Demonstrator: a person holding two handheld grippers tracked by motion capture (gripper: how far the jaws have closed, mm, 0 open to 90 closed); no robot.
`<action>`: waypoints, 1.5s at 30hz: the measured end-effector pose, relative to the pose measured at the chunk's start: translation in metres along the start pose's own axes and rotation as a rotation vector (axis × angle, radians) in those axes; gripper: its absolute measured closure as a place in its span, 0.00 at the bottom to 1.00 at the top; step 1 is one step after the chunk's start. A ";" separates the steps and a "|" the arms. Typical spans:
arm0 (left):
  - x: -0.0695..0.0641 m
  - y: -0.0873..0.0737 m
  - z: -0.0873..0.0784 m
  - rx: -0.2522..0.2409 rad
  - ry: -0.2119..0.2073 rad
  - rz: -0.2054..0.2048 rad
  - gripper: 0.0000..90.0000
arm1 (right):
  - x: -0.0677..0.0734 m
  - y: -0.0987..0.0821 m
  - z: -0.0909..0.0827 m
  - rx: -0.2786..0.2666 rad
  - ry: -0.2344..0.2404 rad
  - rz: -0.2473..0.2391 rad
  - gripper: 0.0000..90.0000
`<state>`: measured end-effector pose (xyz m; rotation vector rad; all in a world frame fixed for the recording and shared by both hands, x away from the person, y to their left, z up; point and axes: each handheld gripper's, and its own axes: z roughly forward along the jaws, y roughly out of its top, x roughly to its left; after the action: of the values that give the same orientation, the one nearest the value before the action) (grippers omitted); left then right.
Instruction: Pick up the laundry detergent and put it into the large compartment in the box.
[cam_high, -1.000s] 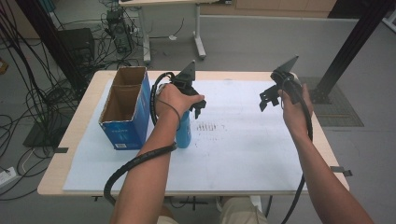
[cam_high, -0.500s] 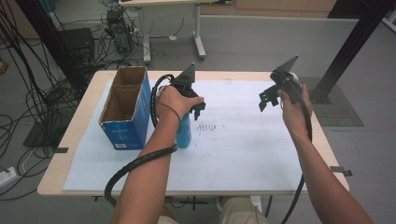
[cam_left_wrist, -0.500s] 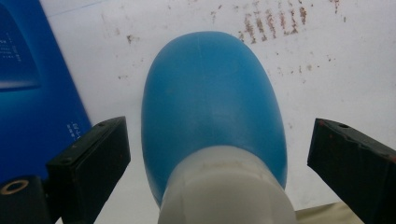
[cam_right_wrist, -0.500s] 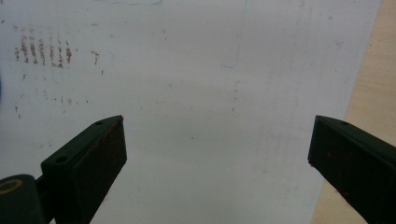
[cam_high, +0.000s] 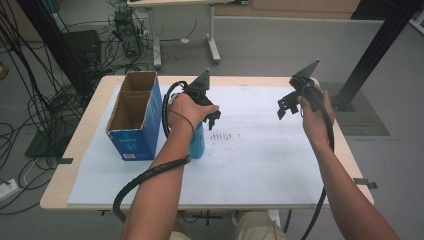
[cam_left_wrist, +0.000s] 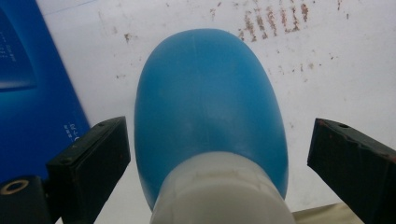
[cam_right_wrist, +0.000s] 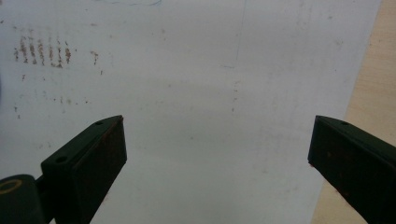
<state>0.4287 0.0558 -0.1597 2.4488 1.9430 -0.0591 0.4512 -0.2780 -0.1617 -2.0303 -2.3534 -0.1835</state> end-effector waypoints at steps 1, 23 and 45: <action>0.000 0.000 0.000 0.000 0.001 0.000 0.07 | 0.000 0.000 0.000 -0.002 -0.002 0.000 0.05; 0.002 0.000 -0.001 -0.005 -0.004 -0.002 0.07 | -0.001 0.000 -0.002 0.000 -0.001 0.007 0.05; 0.001 -0.001 -0.003 -0.009 0.001 0.001 0.07 | -0.002 -0.002 -0.002 -0.005 0.001 0.006 0.05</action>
<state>0.4283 0.0567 -0.1568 2.4445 1.9381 -0.0492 0.4499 -0.2808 -0.1597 -2.0383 -2.3488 -0.1901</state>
